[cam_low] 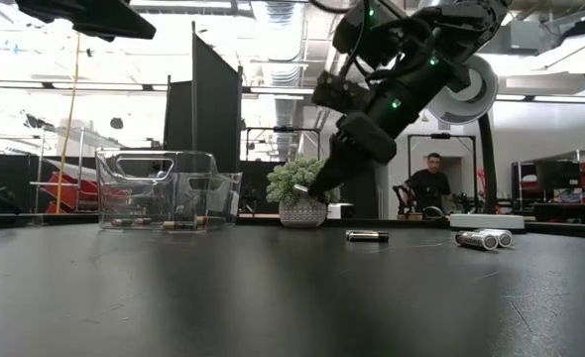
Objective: Sort batteries
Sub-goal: Put the silver and black battery into the bottom transparent bin, then move the bottom transparent bin to the center of the table
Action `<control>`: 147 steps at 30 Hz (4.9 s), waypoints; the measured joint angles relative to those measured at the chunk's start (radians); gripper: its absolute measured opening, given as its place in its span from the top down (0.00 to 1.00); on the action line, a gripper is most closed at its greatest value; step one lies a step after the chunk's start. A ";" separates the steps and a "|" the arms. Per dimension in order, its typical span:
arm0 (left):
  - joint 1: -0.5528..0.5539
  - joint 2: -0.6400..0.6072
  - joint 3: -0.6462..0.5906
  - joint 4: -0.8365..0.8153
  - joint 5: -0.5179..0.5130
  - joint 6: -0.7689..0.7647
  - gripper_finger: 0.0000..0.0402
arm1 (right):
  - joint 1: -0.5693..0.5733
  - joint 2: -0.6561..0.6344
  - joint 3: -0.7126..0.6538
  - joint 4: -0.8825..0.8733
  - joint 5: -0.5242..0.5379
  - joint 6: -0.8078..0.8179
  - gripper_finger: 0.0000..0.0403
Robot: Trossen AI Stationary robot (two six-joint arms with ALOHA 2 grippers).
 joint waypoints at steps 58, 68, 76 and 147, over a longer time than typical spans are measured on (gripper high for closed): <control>-0.137 -0.506 0.049 -0.075 -0.051 0.110 0.81 | 0.291 0.548 0.913 0.272 -0.080 -0.115 0.98; -0.170 -0.569 0.049 -0.077 -0.050 0.110 0.81 | 0.279 0.784 1.265 0.166 -0.083 -0.077 0.98; -0.182 -0.616 0.049 -0.101 -0.025 0.110 0.81 | 0.246 0.863 1.349 0.151 -0.082 0.001 0.98; -0.182 -0.656 0.048 -0.177 -0.024 0.127 0.81 | 0.266 0.861 1.350 0.029 -0.072 -0.003 0.72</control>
